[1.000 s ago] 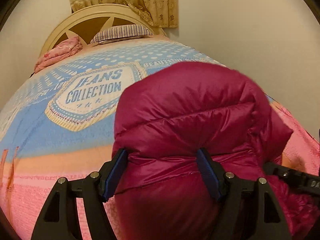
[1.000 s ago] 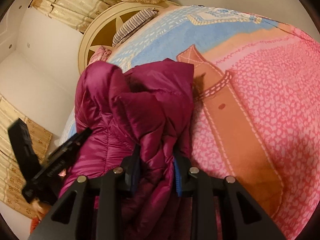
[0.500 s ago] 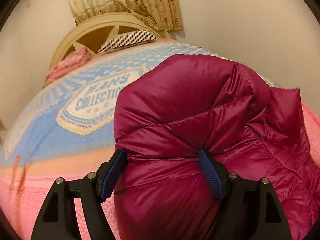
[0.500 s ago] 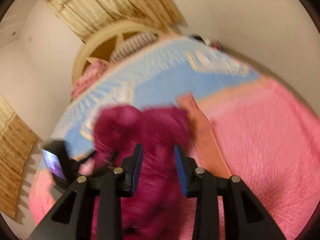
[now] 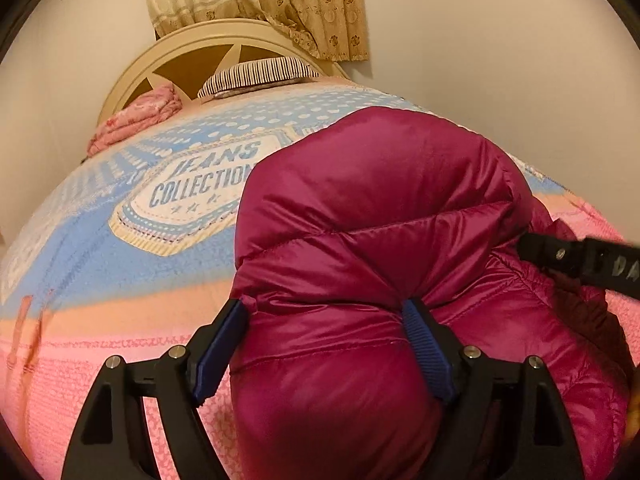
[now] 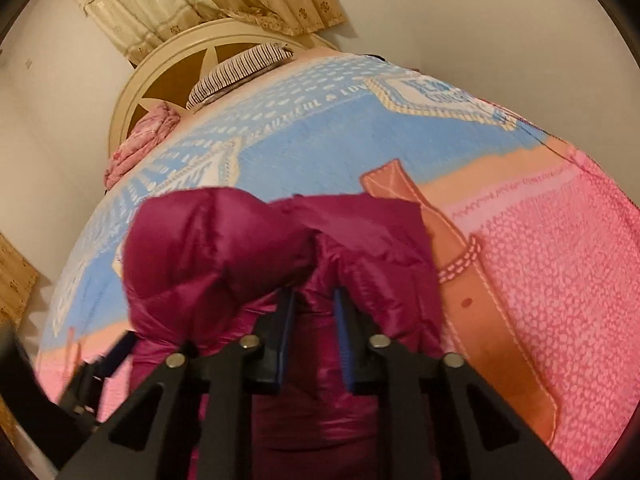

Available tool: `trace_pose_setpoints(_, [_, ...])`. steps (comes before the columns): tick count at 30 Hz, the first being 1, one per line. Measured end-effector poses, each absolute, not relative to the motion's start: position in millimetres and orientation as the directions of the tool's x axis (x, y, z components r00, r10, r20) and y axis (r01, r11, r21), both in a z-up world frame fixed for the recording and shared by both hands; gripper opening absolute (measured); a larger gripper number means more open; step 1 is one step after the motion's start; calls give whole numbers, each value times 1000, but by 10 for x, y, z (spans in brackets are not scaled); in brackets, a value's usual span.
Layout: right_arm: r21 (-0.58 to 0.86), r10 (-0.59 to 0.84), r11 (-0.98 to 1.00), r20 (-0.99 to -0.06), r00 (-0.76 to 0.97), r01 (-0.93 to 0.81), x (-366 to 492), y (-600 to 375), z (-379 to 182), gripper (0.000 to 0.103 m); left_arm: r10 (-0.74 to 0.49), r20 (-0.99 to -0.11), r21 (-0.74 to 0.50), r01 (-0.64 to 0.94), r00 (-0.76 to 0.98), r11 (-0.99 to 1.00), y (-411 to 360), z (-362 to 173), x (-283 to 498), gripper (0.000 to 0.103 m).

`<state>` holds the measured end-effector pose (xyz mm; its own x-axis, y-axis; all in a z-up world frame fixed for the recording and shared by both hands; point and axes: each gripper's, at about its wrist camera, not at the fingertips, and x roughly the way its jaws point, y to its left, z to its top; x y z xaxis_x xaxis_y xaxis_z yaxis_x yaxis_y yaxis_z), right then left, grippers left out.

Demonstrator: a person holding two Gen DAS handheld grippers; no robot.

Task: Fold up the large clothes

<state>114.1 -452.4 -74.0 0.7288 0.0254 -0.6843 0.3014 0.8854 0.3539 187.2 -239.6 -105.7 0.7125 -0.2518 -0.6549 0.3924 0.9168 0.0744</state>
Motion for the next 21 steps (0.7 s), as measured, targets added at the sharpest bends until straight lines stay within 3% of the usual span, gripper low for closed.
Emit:
trace_pose_setpoints(4, [309, -2, 909, -666, 746, 279, 1094, -4468, -873, 19, -244, -657, 95, 399, 714, 912, -2447, -1056, 1855, 82])
trace_pose_setpoints(14, [354, 28, 892, -664, 747, 281, 1091, -4506, -936, 19, -275, -691, 86, 453, 668, 887, -2550, -846, 2240, 84])
trace_pose_setpoints(21, [404, 60, 873, -646, 761, 274, 1053, -4551, -973, 19, -238, -738, 86, 438, 632, 895, -2835, -975, 2716, 97])
